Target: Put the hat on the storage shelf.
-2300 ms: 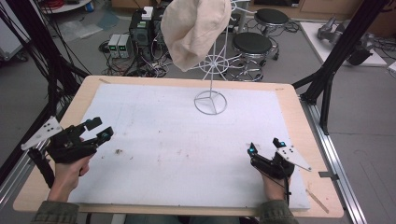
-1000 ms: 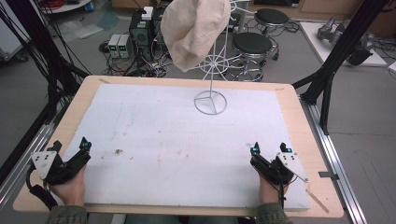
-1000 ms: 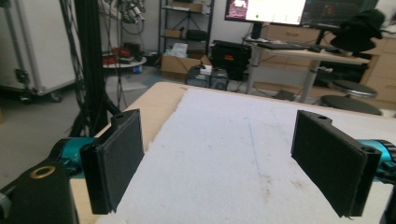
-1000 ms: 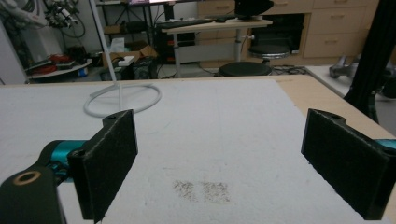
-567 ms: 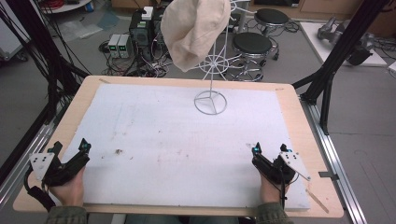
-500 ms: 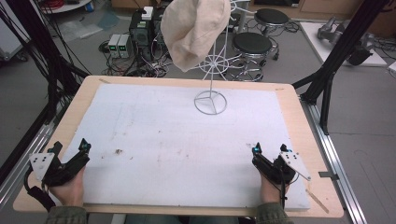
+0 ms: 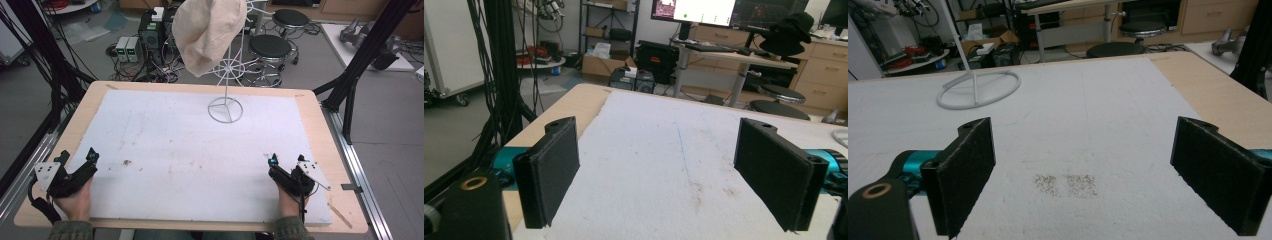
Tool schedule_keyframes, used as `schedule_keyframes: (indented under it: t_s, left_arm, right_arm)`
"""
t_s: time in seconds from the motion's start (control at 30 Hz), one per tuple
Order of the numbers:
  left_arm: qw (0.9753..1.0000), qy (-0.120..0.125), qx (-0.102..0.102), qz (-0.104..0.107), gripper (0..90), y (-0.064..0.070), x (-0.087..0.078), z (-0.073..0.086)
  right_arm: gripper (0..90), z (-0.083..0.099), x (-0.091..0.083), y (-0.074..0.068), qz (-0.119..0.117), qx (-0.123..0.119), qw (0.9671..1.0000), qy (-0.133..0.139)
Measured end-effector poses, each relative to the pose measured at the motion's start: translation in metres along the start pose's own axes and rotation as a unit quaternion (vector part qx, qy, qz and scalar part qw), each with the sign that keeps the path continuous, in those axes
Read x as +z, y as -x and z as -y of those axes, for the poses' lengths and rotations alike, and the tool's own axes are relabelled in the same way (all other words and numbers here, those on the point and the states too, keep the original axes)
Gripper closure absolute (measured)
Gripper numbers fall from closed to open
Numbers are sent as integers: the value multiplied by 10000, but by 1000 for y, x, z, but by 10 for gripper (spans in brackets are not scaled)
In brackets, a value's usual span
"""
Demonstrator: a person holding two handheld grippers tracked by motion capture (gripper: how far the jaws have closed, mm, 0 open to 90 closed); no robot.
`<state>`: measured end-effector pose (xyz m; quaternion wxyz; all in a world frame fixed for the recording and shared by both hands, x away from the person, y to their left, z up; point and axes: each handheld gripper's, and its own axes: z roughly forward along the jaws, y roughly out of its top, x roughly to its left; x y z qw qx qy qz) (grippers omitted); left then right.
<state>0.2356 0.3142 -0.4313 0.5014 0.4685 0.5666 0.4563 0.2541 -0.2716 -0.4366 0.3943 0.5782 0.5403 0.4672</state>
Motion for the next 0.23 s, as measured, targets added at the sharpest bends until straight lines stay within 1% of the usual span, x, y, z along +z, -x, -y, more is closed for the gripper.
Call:
schedule_keyframes:
  t_s: [0.07, 0.1, 0.17, 0.23]
  left_arm:
    - [10000, 9, 6, 10, 184, 0, 0, 0]
    - [10000, 9, 22, 8, 184, 0, 0, 0]
    - [10000, -15, 34, 9, 184, 0, 0, 0]
    - [10000, -28, 50, 21, 184, 1, 1, 0]
  right_arm:
    - [97, 1, 0, 0, -18, 58, 10000, -48]
    - [97, 0, 1, 0, -19, 40, 10000, -27]
    - [97, 1, 1, 0, -21, 79, 9999, -72]
    - [97, 1, 2, 1, -22, 56, 9999, -88]
